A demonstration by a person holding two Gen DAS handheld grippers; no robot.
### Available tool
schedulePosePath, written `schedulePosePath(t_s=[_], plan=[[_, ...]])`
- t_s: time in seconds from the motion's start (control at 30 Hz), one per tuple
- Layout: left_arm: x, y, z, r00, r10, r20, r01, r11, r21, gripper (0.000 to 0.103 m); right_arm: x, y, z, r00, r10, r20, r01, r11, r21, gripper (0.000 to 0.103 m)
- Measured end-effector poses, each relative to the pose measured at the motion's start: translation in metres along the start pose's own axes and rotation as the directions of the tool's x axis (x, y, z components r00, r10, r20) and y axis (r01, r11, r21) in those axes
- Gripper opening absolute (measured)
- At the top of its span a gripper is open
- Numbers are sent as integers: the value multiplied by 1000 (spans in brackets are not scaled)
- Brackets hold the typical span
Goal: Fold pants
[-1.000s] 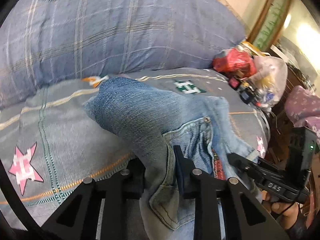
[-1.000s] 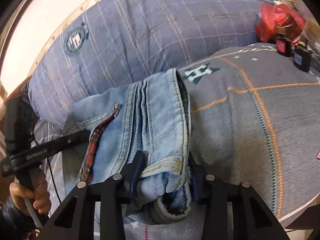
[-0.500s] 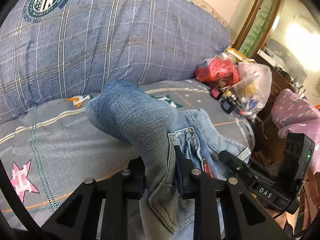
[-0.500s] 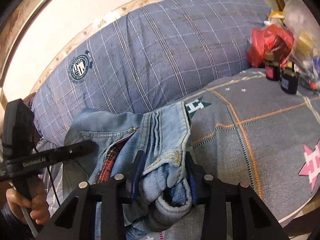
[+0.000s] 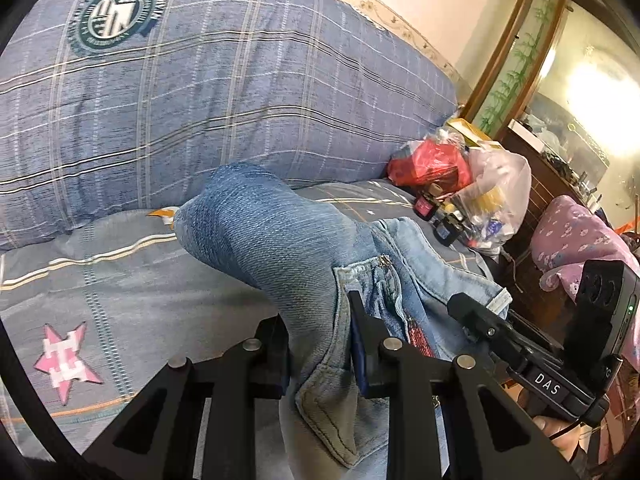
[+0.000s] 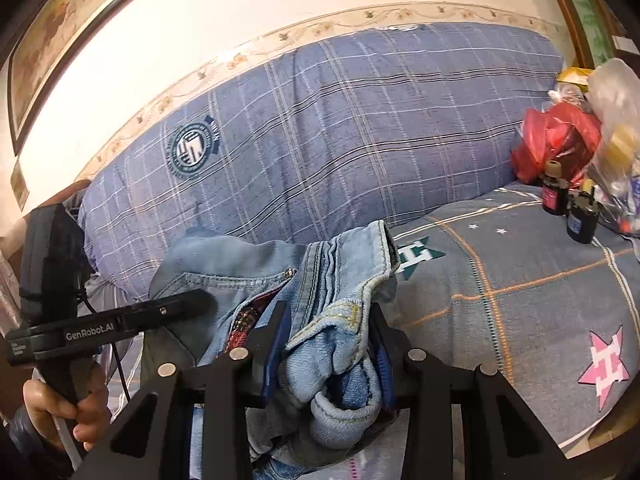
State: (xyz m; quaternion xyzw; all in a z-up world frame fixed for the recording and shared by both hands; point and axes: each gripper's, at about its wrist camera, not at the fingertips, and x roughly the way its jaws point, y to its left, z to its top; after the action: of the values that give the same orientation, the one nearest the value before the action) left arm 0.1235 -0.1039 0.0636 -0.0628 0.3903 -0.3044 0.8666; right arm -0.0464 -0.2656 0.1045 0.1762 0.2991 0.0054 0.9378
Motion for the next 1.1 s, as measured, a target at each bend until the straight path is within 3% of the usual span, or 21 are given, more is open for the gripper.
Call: schedulePosePath(t_s=[0.33,0.57,0.67,0.77,0.87,0.93,1.0,1.03,1.07,1.1], plan=[[-41,65,-2,995,92,28,-90,993,-78,25,40,67,-7,994,91,-62,-94,994,-50,40],[-68,126,16,987,157,22,-153,981,-118,25,77,124,5,981,176,-82,-182,981,-69,38],[-69,143,25,983,182,9,-180,977,-117,25,93,168,20,970,230,-78,-239,962,-134,36],[-58,171,27,973,228,-25,-229,965,-124,25,124,201,26,967,222,-129,-243,952,-187,34],[-34,215,1,956,262,-129,-284,938,-199,25,170,206,12,949,209,-236,-245,960,-133,34],[-26,235,-19,943,300,-141,-325,922,-210,25,186,198,-9,939,186,-289,-223,970,-100,34],[-26,256,-34,954,268,-133,-295,917,-270,26,189,184,-28,940,156,-303,-190,978,-86,35],[-26,263,-37,961,248,-126,-275,915,-295,26,189,173,-36,942,130,-309,-160,984,-75,40],[-27,269,-39,967,226,-115,-251,916,-313,27,188,160,-42,939,128,-320,-146,989,-35,57],[-26,271,-40,969,220,-113,-245,917,-314,28,187,147,-45,935,145,-324,-146,989,22,65]])
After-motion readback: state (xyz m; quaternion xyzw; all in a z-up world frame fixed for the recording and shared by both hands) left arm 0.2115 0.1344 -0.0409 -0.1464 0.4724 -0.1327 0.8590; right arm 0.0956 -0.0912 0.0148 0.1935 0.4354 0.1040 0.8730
